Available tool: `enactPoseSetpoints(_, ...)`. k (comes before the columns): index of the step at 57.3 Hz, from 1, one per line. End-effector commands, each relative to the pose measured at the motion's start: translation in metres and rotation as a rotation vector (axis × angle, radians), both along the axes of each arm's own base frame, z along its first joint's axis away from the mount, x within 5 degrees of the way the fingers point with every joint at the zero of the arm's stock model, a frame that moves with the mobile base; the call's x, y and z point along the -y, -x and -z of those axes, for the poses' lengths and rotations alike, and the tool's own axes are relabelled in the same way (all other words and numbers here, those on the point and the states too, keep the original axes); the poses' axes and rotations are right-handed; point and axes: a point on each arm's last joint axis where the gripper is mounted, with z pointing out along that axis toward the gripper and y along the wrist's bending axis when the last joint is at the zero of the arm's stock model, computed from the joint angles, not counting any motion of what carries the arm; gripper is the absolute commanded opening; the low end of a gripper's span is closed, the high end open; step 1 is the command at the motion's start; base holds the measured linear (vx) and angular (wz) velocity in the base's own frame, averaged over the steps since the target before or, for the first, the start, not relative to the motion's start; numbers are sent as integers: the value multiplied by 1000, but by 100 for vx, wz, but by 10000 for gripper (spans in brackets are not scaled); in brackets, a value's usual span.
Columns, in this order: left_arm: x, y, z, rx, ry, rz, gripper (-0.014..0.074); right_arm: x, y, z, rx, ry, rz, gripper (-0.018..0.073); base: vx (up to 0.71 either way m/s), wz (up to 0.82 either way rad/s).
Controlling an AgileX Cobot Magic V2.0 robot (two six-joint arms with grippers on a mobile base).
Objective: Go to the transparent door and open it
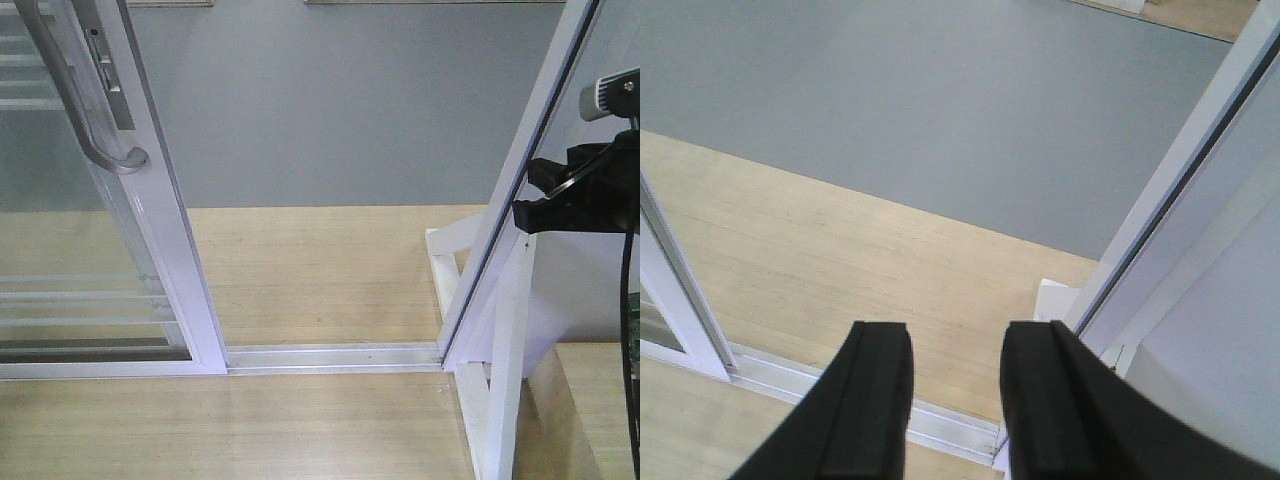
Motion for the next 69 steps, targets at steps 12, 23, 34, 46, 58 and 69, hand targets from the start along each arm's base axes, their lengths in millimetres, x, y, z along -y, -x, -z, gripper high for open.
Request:
enactPoseSetpoints(12,0,0,4,40,18,6,-6,11,19,-34,163,6,9,263,0,0)
enactPoseSetpoints(23,0,0,4,39,18,6,-6,40,52,-44,283,-110,161,10,0,0)
enactPoseSetpoints(34,0,0,4,39,18,6,-6,50,102,3,528,-119,185,-11,0,0)
enactPoseSetpoints(46,0,0,4,39,18,6,-6,51,139,63,599,-125,174,-6,0,0)
enactPoseSetpoints(58,0,0,4,39,18,6,-6,52,153,105,598,-124,183,-5,0,0)
enactPoseSetpoints(69,0,0,5,36,17,6,-6,52,153,116,522,-200,214,-5,0,0)
